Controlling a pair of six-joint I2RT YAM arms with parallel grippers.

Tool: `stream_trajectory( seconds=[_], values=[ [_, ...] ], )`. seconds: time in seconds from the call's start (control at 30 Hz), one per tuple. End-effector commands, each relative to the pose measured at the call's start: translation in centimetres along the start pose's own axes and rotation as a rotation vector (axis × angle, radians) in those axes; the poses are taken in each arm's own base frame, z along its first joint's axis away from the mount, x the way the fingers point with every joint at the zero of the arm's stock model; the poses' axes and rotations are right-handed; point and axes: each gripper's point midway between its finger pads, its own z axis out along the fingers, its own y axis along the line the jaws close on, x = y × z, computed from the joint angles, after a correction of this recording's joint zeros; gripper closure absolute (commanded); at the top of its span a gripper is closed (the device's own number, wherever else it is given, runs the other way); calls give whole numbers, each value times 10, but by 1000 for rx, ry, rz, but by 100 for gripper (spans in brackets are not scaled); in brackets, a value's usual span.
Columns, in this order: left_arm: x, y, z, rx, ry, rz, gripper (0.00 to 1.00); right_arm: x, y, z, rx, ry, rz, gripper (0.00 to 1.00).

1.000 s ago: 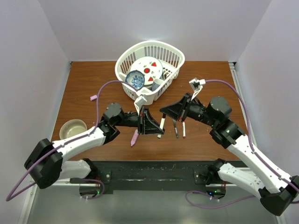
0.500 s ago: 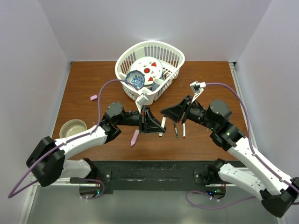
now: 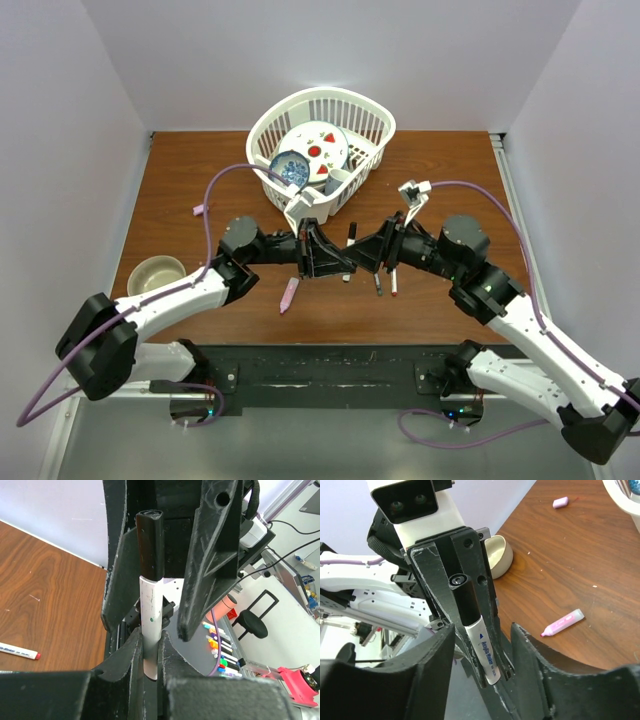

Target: Insert the pens into the pen caps

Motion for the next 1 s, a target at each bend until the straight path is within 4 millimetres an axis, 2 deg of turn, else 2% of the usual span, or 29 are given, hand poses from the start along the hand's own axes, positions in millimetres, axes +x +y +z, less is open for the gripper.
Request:
stream_trajectory(
  seconds=[0.0, 0.23, 0.4, 0.53, 0.57, 0.6, 0.67, 0.7, 0.8, 0.87, 0.97],
  values=[
    [-9, -14, -4, 44, -29, 66, 100, -33, 29, -9, -48, -86, -55, 45],
    [1, -18, -6, 69, -4, 60, 100, -47, 33, -5, -35, -110, -76, 44],
    [3, -20, -8, 79, 3, 62, 100, -51, 30, -1, -21, -112, -77, 48],
    [4, -21, -8, 85, 6, 66, 100, -47, 29, 2, -25, -98, -75, 59],
    [3, -20, -8, 84, 5, 68, 100, -46, 28, 3, -25, -96, -74, 63],
    [3, -20, -8, 85, 6, 71, 100, -45, 29, 3, -31, -93, -73, 71],
    [1, -22, -7, 91, 4, 77, 100, -39, 26, 3, -32, -77, -71, 80],
    [0, -23, -6, 94, 1, 80, 100, -37, 26, 2, -36, -71, -72, 88],
    [-12, -25, -3, 89, -30, 86, 100, -16, 19, 3, -58, -13, -61, 96],
    [-26, -27, 0, 79, -76, 102, 100, -5, 17, 3, -75, 22, -54, 100],
    [-41, -30, 2, 68, -118, 137, 100, 15, 7, 1, -61, 88, -43, 100]
  ],
)
